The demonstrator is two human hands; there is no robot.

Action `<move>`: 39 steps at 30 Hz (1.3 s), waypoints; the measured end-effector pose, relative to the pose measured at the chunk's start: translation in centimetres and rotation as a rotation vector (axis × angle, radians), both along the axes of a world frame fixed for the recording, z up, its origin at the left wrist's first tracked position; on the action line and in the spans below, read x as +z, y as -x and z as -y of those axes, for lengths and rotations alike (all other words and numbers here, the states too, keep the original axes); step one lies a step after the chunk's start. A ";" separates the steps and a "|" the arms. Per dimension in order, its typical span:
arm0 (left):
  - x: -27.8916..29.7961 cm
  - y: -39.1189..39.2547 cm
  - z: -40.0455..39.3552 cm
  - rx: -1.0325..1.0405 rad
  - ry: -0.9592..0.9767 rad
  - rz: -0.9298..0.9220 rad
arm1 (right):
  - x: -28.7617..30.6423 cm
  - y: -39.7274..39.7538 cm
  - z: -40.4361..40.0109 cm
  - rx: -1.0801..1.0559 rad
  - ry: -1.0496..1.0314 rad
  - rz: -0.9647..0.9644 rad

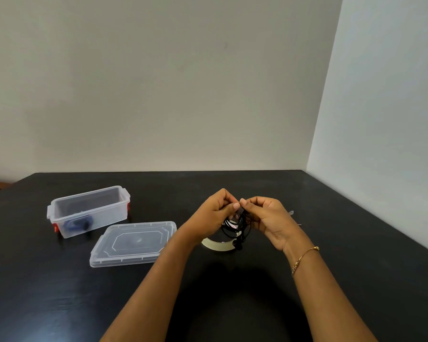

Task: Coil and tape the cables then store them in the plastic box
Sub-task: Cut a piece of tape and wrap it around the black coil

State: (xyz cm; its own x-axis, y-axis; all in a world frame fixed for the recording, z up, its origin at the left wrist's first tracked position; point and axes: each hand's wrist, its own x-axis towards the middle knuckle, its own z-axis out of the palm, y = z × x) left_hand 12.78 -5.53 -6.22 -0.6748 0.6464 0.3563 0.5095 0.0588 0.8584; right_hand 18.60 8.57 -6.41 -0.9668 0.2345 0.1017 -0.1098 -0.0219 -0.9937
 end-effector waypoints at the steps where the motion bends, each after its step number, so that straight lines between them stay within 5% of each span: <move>1: 0.0 -0.1 -0.1 0.011 -0.001 -0.021 | 0.1 0.0 0.1 0.004 0.036 0.017; 8: 0.0 -0.2 -0.4 0.064 0.048 -0.108 | 0.4 -0.2 0.4 0.013 0.243 0.138; 26: 0.0 -0.1 -0.5 0.127 0.084 -0.195 | -0.5 0.8 2.0 -0.194 0.244 0.138; 33: -0.5 0.6 -0.5 0.177 0.108 -0.163 | -0.8 1.4 1.7 -0.474 -0.020 0.035; 39: -0.7 1.0 -0.5 0.231 0.078 -0.130 | -0.4 0.6 2.9 -0.617 -0.611 -0.536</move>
State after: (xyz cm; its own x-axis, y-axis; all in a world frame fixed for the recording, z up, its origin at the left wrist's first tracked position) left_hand 11.76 -5.06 -6.93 -0.7594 0.5093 0.4050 0.5806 0.2493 0.7751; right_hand 18.02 5.71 -6.83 -0.4870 0.4394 0.7549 -0.3642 0.6834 -0.6327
